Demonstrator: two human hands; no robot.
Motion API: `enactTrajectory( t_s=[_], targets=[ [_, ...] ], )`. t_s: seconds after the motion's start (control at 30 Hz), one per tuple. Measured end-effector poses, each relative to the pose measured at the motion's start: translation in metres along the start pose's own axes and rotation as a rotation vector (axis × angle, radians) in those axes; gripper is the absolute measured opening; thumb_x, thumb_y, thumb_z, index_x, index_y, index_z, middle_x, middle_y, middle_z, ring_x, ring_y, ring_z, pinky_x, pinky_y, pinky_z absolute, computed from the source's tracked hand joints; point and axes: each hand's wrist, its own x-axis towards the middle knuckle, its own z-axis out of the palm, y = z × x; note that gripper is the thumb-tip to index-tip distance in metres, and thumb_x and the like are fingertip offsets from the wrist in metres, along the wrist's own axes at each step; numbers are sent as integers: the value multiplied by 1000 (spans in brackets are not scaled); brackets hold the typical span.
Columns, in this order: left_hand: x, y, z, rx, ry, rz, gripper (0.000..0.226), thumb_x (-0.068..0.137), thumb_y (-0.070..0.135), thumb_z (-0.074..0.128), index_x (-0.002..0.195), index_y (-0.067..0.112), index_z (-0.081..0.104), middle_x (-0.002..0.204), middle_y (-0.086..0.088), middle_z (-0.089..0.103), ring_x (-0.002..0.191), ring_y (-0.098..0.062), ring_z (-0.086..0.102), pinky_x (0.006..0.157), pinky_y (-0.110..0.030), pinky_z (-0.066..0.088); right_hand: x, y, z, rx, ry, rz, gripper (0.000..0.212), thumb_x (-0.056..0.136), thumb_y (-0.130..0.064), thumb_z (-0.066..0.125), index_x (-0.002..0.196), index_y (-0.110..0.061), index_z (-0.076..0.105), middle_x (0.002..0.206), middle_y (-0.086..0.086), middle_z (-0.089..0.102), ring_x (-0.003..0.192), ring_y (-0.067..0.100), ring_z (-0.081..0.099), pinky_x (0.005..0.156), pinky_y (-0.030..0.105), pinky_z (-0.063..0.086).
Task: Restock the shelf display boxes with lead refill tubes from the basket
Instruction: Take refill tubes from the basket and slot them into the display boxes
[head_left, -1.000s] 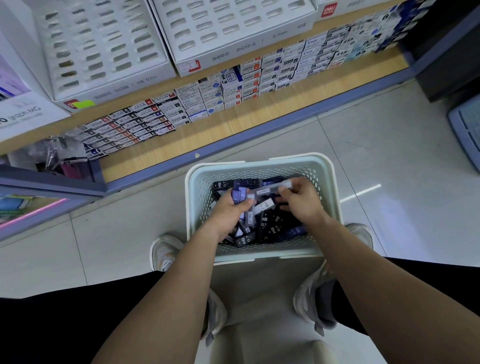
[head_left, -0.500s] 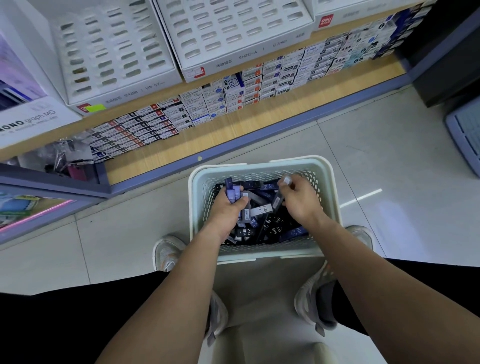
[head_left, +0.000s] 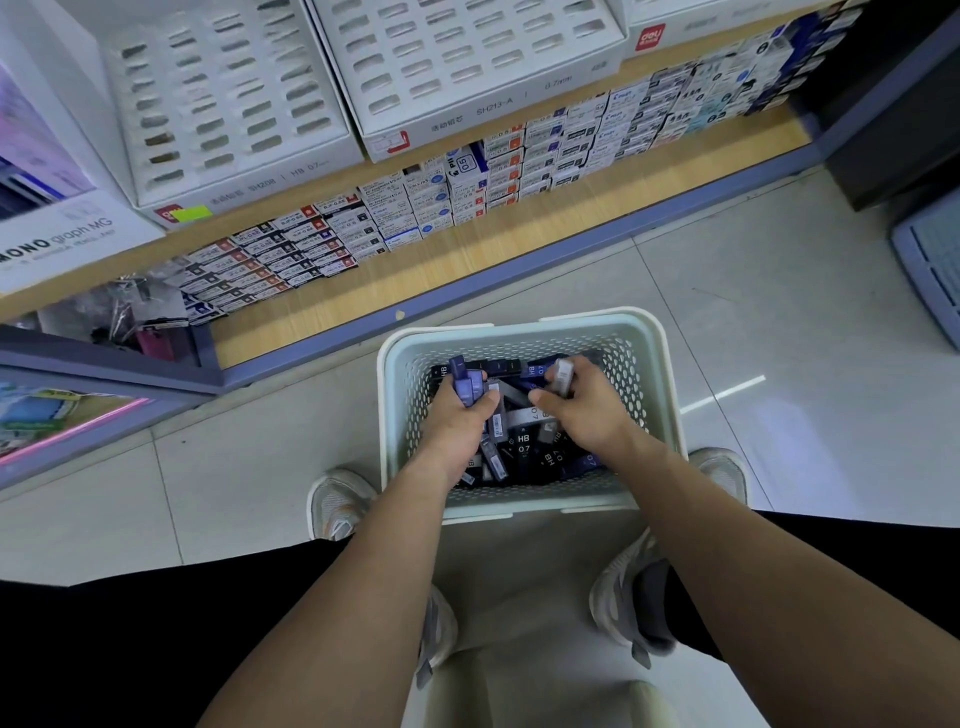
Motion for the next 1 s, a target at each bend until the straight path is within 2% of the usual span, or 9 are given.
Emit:
enactTrajectory(
  t_s=[0.17,0.27,0.37,0.5,0.6,0.67,0.73,0.9,1.0],
  targets=[
    [-3,5,2,84,-134,11,16,96,21,66,111,24,62,102,6,74,105,-15,67,102,-41,48,5,1,-7,114,102,12,40,80,-20,84,104,-6,55,82,8,58,77,20,59,75,43,54],
    [-5,9,10,169,-228,35,20,94,27,68,112,22,63,105,1,73,105,-19,66,101,-39,47,6,-1,-3,87,139,0,40,78,-19,86,101,-7,55,78,4,57,72,15,55,68,34,50],
    [-6,9,16,257,-274,69,21,96,22,66,115,22,57,103,0,67,97,-17,61,91,-32,45,7,0,2,71,163,-9,39,76,-19,87,94,-11,53,74,1,56,67,14,53,63,29,48],
    [-8,8,16,276,-296,74,27,95,22,67,119,23,55,103,3,67,97,-13,62,86,-26,46,7,3,3,24,147,1,40,78,-26,86,97,-9,55,79,3,60,71,15,57,70,34,51],
    [-7,7,16,280,-278,69,32,95,21,67,125,23,55,111,1,68,103,-14,62,83,-22,44,6,2,2,87,69,13,27,86,-33,76,97,-14,59,84,2,67,82,20,67,79,42,58],
    [-7,6,16,252,-228,61,31,96,21,66,125,22,55,111,0,68,105,-17,62,86,-26,45,5,1,1,220,16,82,12,92,-23,69,99,-18,60,94,7,69,98,31,70,87,52,58],
    [-6,6,15,227,-185,54,31,96,20,67,124,22,55,108,3,67,104,-16,61,90,-29,45,3,0,-1,265,-39,103,17,93,-5,64,105,-16,60,101,13,68,104,36,68,90,51,57],
    [-9,9,16,222,-255,57,35,96,19,67,128,20,54,114,2,68,106,-13,62,93,-26,46,-1,-1,-1,203,-60,32,25,91,-1,67,115,-7,65,97,10,69,96,28,68,82,41,61],
    [-11,11,16,219,-272,55,34,95,15,67,126,19,53,108,4,66,101,-12,60,87,-23,44,-1,0,-1,178,-64,22,17,91,-2,68,101,-16,70,93,10,74,89,27,70,77,42,61]
  ],
)
